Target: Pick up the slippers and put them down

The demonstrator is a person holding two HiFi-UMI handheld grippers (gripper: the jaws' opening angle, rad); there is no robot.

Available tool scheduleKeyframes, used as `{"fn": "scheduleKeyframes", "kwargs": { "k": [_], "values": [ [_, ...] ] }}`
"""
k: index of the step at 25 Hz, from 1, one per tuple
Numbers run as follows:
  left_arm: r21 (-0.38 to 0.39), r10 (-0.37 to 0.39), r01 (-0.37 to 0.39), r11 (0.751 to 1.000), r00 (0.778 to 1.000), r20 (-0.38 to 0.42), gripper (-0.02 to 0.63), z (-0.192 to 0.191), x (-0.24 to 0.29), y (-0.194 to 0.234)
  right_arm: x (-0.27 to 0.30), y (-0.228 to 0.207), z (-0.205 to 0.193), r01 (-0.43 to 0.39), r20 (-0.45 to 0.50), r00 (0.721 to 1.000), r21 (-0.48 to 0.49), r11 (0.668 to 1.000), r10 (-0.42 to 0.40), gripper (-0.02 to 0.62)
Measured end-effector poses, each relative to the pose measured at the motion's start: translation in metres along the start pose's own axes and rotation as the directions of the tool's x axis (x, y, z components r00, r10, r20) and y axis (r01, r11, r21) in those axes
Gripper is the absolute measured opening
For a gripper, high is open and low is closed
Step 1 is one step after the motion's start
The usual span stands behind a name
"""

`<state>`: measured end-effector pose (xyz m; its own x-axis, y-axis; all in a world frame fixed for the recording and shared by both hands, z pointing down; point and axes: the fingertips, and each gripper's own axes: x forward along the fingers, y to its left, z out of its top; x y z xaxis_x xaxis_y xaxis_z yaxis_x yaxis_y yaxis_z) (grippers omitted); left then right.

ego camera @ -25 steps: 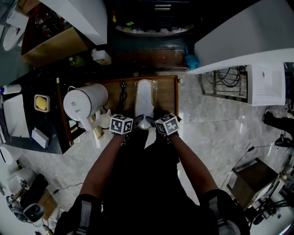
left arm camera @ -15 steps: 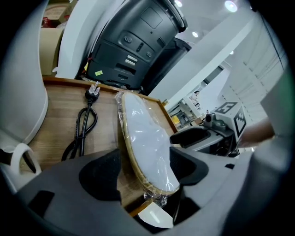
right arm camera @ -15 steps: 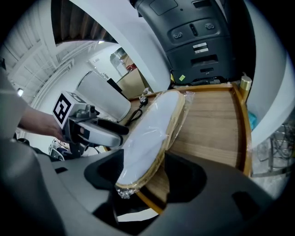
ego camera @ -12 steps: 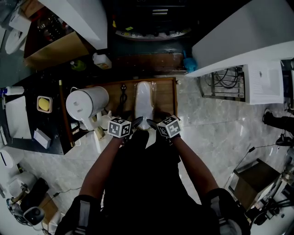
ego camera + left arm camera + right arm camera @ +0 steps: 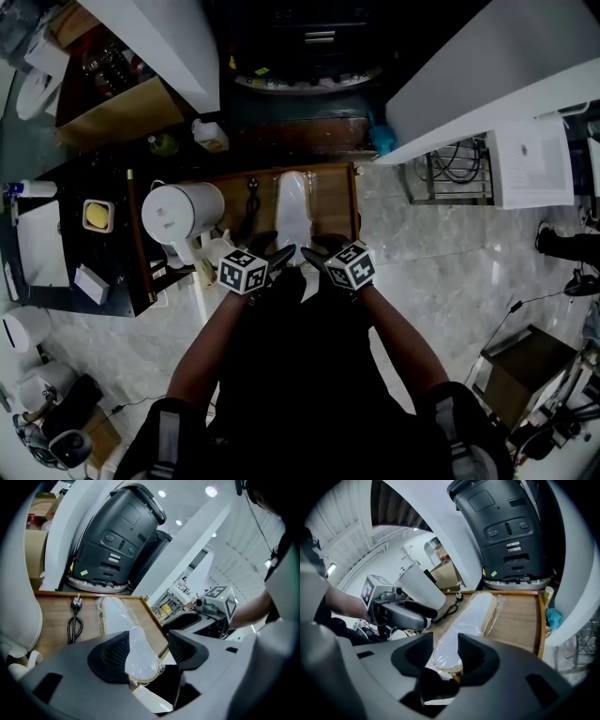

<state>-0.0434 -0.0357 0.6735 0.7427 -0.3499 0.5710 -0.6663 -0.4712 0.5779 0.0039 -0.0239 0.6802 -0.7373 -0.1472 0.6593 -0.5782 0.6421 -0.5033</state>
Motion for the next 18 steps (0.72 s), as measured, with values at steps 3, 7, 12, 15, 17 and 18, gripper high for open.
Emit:
{"fn": "scheduleKeyframes", "kwargs": {
  "k": [3, 7, 12, 15, 17, 18],
  "values": [
    [0.014, -0.014, 0.014, 1.0, 0.999, 0.029, 0.234, 0.007, -0.009, -0.01, -0.011, 0.01, 0.008, -0.003, 0.041, 0.999, -0.005, 1.0, 0.003, 0.135],
    [0.003, -0.038, 0.038, 0.999, 0.998, 0.057, 0.145, 0.012, -0.02, -0.019, -0.024, 0.022, 0.015, -0.007, 0.082, 0.997, -0.002, 1.0, 0.007, 0.09],
    [0.008, -0.063, 0.062, 0.998, 0.995, 0.082, 0.06, 0.019, -0.033, -0.031, -0.04, 0.033, 0.023, 0.003, 0.127, 0.992, -0.018, 1.0, -0.001, 0.021],
    [0.024, -0.084, 0.082, 0.996, 0.992, 0.098, 0.035, 0.024, -0.043, -0.041, -0.047, 0.041, 0.03, 0.005, 0.159, 0.987, -0.032, 0.999, 0.0, 0.009],
    [0.032, -0.095, 0.092, 0.995, 0.99, 0.106, 0.021, 0.026, -0.05, -0.046, -0.05, 0.048, 0.034, -0.002, 0.176, 0.984, -0.043, 0.999, 0.01, 0.009],
    [0.036, -0.1, 0.097, 0.995, 0.989, 0.111, 0.017, 0.027, -0.052, -0.048, -0.052, 0.052, 0.037, -0.006, 0.18, 0.983, -0.05, 0.999, 0.015, 0.008]
  ]
}}
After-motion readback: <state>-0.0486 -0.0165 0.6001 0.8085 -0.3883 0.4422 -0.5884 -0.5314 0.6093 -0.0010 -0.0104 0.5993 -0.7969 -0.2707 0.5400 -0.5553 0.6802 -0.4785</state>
